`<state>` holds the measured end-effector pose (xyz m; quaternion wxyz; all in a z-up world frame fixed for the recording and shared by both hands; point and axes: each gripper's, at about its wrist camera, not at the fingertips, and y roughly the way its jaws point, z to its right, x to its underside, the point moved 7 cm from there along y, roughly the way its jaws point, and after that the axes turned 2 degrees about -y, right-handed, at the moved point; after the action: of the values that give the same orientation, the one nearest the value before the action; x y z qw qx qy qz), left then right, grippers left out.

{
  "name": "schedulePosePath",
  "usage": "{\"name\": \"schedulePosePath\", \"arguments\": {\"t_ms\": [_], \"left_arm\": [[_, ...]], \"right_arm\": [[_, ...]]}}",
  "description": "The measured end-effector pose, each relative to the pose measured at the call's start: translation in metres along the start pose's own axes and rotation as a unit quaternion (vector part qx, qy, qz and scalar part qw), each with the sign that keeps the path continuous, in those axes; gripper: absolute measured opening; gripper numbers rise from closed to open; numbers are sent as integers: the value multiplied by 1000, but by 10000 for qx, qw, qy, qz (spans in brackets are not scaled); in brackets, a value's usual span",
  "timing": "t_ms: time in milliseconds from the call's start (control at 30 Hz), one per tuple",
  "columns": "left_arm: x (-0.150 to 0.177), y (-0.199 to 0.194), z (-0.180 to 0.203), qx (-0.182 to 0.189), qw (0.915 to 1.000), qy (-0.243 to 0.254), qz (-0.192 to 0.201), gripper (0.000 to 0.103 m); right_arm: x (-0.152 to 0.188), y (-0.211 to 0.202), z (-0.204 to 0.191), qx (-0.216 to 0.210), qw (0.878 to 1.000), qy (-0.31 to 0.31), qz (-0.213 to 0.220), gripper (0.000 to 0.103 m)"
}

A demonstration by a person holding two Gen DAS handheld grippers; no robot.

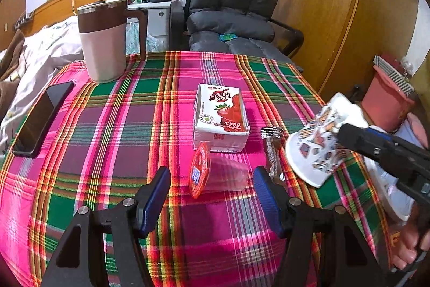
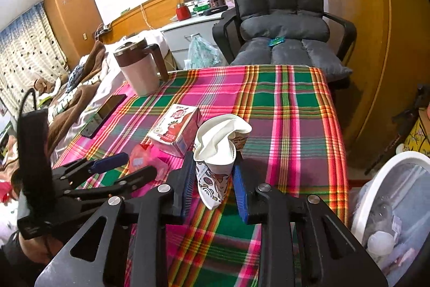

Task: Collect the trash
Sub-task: 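Grasp the patterned paper cup with the right gripper while the left gripper reaches the red lid, then lift the paper cup and red-rimmed plastic cup and carry them over the wastebasket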

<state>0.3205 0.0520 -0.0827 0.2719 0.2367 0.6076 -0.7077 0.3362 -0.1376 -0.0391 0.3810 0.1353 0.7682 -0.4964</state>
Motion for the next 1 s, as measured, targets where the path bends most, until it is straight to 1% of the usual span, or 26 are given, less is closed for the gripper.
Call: {"name": "schedulePosePath", "arguments": {"t_ms": [67,133,167,200,367,567,833,1000], "left_arm": [[0,4,2,-43,10000,52,-11,63],[0,7,4,-94,9999,118,-38,57],[1,9,5,-113,9998,145,-68,48],[2,10,5,-115,9998,153,-104,45],[5,3,3,-127,9999,89,-44,45],[11,-21,5,-82,9999,-10,117,45],[26,-56,22,-71,9997,-54,209,45],[35,-81,34,-42,9994,-58,336,45]], "right_arm": [[1,-2,1,-9,10000,19,20,29],[1,-2,2,-1,10000,34,29,29],[2,-3,2,2,10000,36,33,29],[1,-3,2,5,10000,38,36,29],[3,-13,4,24,9999,70,99,29],[9,-28,4,61,9998,71,170,29],[21,-49,-1,103,9996,98,229,29],[28,-61,-2,128,9995,112,267,29]]}}
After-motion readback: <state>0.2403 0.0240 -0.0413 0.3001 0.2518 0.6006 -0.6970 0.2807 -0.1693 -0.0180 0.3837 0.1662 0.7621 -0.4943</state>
